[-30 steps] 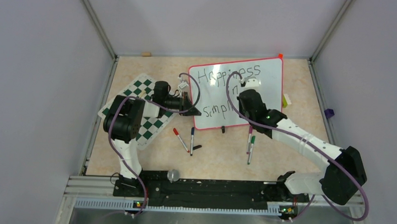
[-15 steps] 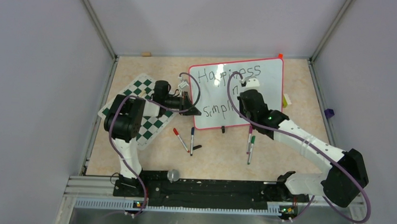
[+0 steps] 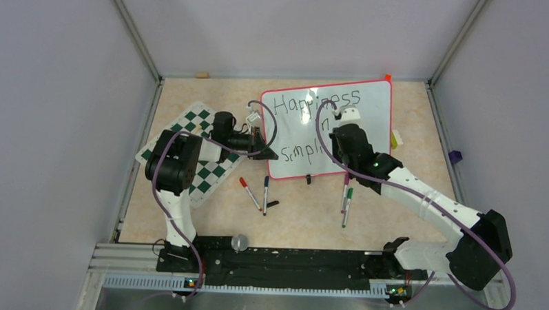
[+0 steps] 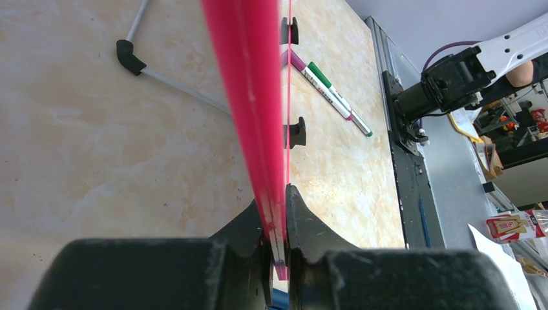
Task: Write a sentence on the whiteboard
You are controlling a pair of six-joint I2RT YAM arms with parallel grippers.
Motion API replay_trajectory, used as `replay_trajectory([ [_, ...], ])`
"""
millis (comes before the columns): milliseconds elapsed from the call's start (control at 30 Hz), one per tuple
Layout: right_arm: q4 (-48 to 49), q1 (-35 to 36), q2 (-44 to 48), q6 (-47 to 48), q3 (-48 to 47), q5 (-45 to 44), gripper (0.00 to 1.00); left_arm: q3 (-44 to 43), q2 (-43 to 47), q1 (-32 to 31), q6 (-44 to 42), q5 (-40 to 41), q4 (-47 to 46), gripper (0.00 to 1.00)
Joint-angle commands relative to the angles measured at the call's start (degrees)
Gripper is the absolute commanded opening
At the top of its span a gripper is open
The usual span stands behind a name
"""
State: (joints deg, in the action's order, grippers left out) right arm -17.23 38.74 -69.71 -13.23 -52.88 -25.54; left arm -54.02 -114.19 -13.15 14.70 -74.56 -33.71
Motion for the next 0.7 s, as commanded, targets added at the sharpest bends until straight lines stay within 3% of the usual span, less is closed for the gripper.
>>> replay_trajectory([
  [0,-0.1,-0.5,1.3,0.2,-0.7,1.3,0.0,1.8,-2.1,-1.1,-0.8,-1.8,-0.9,0.0],
  [367,0.6,-0.4,-1.0,-1.1,-0.2,2.0,0.0,2.7,-2.6,-1.5,3.4,-1.9,-5.6,0.0],
  [667,1.2,-0.4,-2.7,-1.3,-0.4,0.2,0.0,4.5,-3.1,-1.7,10.9,-2.7,-16.2,0.0],
])
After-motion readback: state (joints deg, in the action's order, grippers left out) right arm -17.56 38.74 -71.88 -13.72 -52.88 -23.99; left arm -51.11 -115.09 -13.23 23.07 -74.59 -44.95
